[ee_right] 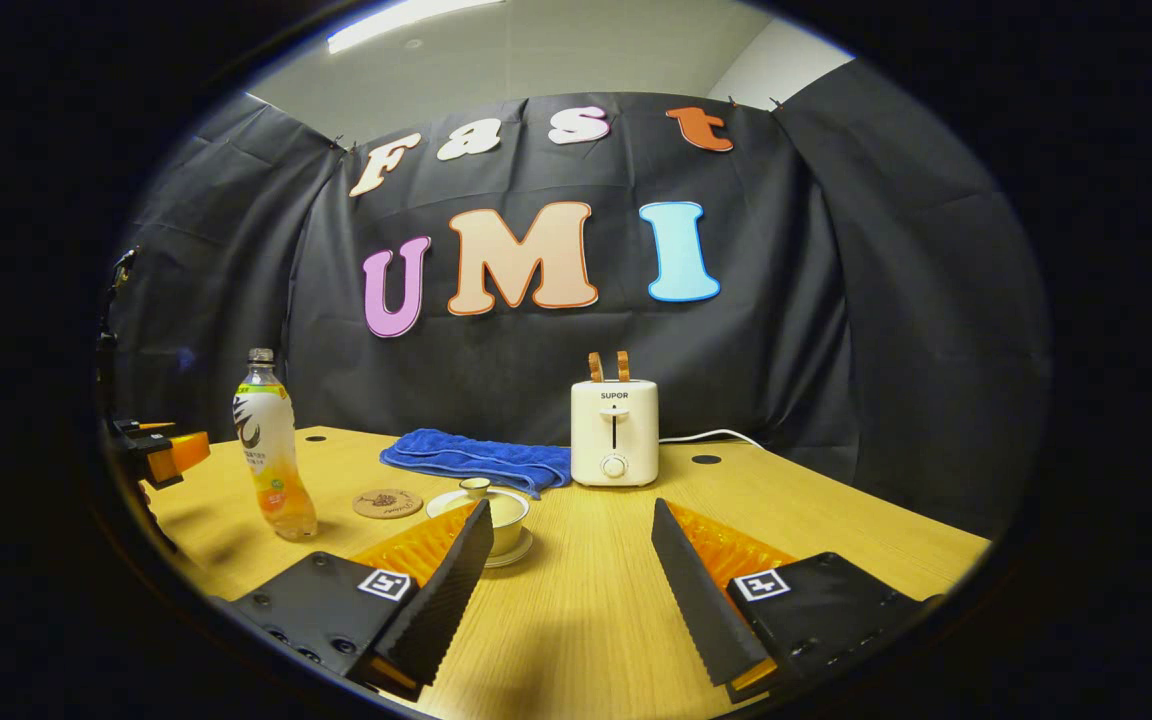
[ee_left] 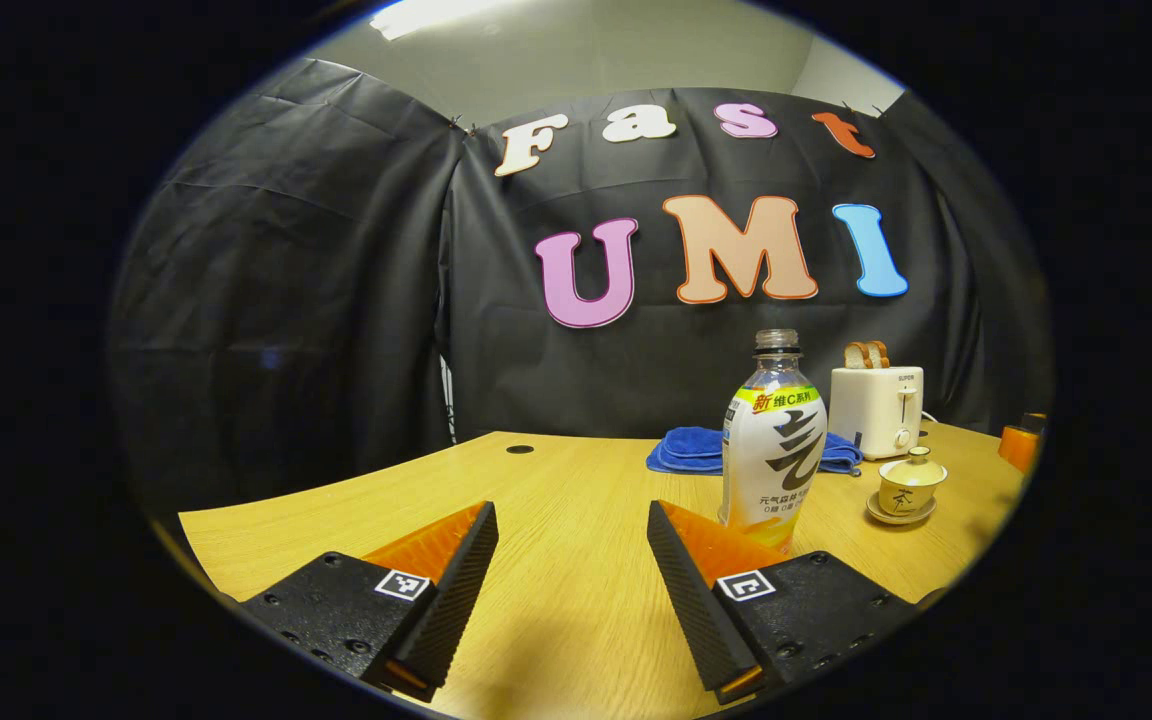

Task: Open the teacup lid with one hand, grasp the water bottle and pour water into the teacup with the other hand; after pouring, place the water bottle on the coaster and then close the teacup lid.

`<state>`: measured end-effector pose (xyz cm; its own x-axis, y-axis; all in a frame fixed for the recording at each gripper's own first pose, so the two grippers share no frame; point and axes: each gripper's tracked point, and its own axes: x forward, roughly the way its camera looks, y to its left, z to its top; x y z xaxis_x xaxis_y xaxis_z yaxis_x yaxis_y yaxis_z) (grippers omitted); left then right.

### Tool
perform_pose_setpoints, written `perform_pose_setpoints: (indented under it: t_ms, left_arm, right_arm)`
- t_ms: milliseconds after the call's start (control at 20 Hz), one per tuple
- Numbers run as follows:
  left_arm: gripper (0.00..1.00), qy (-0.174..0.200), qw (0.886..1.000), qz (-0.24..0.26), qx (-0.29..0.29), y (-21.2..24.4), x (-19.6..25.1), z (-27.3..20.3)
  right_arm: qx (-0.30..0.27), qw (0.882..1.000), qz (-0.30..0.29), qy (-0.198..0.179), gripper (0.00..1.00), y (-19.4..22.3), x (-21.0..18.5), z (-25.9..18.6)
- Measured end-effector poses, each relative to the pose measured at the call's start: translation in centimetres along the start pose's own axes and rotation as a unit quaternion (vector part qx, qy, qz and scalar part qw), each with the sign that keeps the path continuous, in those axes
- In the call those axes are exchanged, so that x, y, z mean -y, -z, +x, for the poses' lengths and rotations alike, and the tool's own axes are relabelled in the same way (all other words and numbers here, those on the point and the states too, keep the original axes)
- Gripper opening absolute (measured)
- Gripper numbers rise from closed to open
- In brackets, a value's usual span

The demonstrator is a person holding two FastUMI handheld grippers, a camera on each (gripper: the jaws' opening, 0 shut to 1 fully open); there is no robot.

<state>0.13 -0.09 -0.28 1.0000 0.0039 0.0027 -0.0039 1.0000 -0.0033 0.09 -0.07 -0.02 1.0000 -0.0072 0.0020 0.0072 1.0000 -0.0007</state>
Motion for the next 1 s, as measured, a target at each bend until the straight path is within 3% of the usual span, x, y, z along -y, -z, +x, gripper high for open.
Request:
perform_pose_setpoints:
  t_ms: [650,1000]
  left_arm:
    - [0.88,0.000,1.000,0.000,0.000,0.0,0.0,0.0]
    - [0.88,0.000,1.000,0.000,0.000,0.0,0.0,0.0]
  right_arm:
    - [-0.004,0.999,0.001,-0.039,0.98,0.2,-1.1,0.6]
    - [-0.007,0.998,0.003,-0.065,1.00,0.2,-3.4,3.5]
